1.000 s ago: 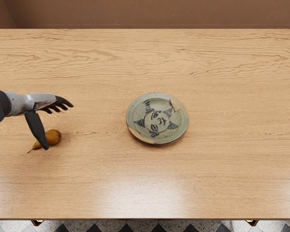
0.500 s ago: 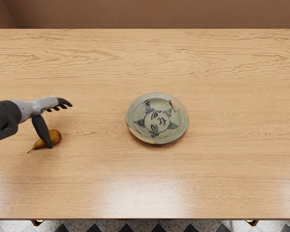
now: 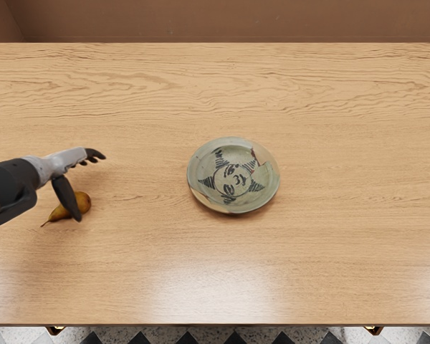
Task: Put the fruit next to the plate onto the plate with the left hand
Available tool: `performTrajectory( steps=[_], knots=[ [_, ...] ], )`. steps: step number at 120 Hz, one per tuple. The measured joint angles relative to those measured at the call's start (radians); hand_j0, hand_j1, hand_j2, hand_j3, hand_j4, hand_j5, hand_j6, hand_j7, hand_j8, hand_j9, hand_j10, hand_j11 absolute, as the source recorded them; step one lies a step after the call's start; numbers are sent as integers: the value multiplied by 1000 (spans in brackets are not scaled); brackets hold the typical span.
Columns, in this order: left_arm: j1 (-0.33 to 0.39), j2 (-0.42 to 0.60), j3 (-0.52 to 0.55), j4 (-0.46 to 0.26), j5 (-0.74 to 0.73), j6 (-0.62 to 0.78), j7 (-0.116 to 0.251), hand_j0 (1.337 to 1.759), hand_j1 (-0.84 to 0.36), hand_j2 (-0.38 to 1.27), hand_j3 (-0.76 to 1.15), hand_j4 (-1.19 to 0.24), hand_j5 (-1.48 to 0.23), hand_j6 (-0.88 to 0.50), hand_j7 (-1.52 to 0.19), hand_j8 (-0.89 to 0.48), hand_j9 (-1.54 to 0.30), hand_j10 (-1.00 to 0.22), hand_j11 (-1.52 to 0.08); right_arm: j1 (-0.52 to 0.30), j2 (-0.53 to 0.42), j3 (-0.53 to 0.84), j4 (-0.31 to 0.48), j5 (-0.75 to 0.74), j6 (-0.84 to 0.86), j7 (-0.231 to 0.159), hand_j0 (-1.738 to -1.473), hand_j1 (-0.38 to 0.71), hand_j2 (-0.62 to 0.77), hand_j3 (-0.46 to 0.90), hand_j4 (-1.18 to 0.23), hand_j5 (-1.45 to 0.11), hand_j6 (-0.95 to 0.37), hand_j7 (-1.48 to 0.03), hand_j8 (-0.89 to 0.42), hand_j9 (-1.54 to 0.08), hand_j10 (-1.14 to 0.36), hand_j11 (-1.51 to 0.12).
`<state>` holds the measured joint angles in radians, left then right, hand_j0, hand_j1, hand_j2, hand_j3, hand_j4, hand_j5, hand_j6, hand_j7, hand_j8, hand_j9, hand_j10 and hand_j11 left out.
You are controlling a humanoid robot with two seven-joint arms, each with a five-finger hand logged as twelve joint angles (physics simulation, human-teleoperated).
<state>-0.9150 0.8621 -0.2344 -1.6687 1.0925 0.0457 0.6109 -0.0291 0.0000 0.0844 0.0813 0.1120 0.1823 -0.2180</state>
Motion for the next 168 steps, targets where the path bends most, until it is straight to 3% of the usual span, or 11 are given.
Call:
performTrajectory(
  steps=[168],
  knots=[
    [65, -43, 39, 30, 60, 164, 0, 1658, 121, 43, 0, -199, -252, -201, -252, -201, -252, -199, -251, 0, 0, 0, 0, 0, 0, 0, -1658, -349, 0, 0, 0, 0, 0, 0, 0, 0, 0, 0]
  ],
)
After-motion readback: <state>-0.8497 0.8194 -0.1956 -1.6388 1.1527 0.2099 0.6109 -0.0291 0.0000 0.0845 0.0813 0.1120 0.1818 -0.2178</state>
